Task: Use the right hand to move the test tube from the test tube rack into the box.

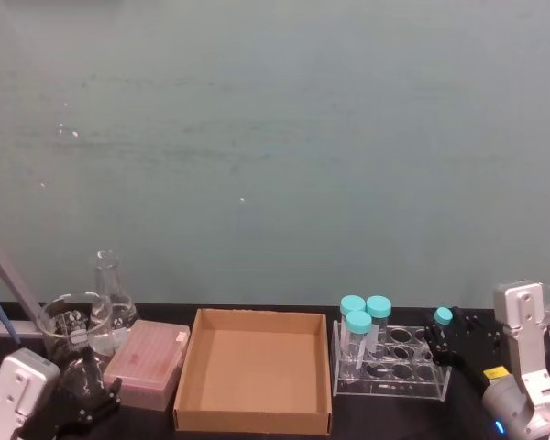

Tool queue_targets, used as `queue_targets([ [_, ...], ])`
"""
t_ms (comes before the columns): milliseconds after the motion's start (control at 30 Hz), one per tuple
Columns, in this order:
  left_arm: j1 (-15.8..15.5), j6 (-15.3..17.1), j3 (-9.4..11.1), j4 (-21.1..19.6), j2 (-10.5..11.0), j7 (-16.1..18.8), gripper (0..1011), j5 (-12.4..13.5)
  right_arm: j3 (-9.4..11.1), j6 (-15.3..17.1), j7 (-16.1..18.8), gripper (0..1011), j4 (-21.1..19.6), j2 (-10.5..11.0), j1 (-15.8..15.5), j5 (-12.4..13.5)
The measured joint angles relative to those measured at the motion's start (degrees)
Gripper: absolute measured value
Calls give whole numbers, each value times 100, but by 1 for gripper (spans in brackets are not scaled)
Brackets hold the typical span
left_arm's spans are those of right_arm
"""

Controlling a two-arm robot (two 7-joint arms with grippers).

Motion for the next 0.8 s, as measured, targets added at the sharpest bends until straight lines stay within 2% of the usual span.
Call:
queue_targets([
  [67,0,0,0,0,0,0,1000,0,0,1,0,390,-1,1,-1,2],
  [167,0,0,0,0,0,0,1000,0,0,2,0,334,-3,2,-2,4],
  [200,0,0,0,0,0,0,1000,0,0,3,0,285,-4,3,-2,5],
  [500,0,0,0,0,0,0,1000,0,0,7,0,272,-7,5,-2,7],
  [800,0,0,0,0,0,0,1000,0,112,7,108,272,-104,-62,-50,-68],
])
